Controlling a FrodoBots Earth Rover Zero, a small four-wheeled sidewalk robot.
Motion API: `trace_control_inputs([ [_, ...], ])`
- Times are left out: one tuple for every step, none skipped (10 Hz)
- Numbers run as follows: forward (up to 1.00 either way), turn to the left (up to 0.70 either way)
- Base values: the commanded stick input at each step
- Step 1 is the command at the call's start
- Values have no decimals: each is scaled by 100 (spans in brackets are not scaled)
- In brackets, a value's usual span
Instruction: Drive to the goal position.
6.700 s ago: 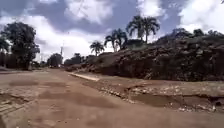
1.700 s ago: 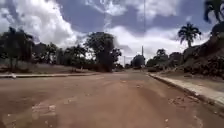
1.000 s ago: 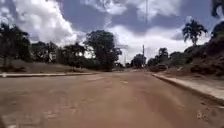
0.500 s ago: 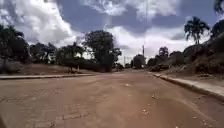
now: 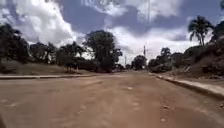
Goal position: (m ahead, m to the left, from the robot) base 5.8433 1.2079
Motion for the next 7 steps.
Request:
trace_control_inputs([
  [100, 0],
  [100, 0],
  [100, 0],
  [100, 0],
  [100, 0],
  [100, 0],
  [100, 0],
])
